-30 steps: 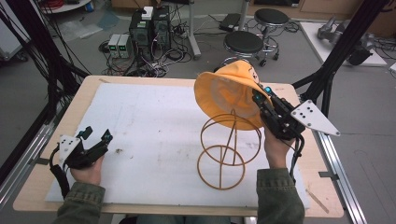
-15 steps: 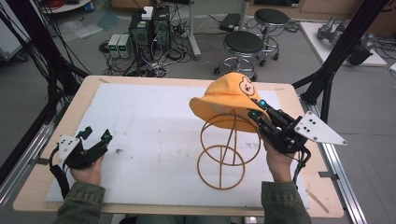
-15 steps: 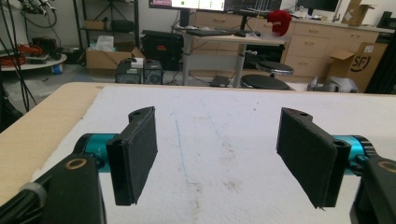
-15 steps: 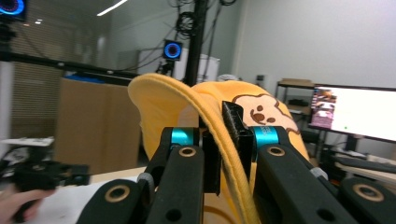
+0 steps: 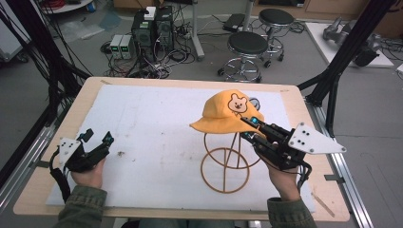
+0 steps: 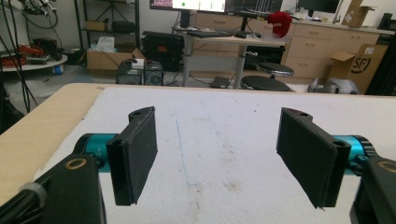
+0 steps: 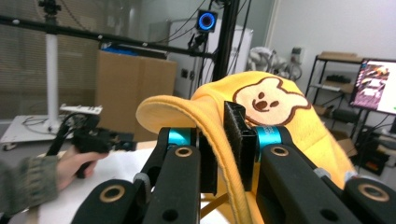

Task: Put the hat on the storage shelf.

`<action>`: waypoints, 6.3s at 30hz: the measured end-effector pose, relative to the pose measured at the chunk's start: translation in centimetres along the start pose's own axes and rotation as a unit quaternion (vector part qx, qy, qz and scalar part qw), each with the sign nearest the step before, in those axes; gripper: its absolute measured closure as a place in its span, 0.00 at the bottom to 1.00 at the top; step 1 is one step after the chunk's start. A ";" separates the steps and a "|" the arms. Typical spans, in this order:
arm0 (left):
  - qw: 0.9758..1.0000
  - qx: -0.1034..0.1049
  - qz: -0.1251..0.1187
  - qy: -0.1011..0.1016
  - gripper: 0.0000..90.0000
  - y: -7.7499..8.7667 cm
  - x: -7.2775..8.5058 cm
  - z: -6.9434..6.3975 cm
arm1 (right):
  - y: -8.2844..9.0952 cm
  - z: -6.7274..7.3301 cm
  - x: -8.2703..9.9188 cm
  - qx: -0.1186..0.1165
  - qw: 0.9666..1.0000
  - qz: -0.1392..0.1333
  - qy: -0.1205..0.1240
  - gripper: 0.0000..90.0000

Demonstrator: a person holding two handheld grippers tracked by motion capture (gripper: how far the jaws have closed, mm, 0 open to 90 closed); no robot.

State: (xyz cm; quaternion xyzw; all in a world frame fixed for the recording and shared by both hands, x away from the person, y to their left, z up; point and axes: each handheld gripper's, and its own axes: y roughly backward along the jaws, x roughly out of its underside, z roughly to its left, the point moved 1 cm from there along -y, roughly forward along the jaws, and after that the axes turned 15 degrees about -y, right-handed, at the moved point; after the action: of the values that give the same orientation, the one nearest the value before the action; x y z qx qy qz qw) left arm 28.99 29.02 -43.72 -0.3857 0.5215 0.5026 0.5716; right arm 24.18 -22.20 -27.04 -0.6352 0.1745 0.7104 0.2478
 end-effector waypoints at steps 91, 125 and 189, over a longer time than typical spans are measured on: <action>1.000 -0.007 0.000 0.015 0.32 0.1 0.1 0.3 | 3.4 1.1 2.7 -0.079 0.984 0.158 0.002 0.19; 1.000 -0.008 -0.001 0.021 0.32 0.1 0.1 0.4 | 7.2 0.8 -0.4 -0.033 0.999 0.004 -0.014 0.10; 0.999 -0.014 -0.003 0.033 0.32 0.0 0.2 0.8 | 11.4 -9.4 11.1 0.303 0.945 -0.046 -0.115 0.10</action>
State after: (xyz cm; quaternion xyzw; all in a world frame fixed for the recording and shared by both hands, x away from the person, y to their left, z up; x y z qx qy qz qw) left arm 29.19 29.85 -43.82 -0.4115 0.5316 0.4954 0.5502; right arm 24.51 -35.37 -40.02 -0.4517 0.3223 0.6798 0.4796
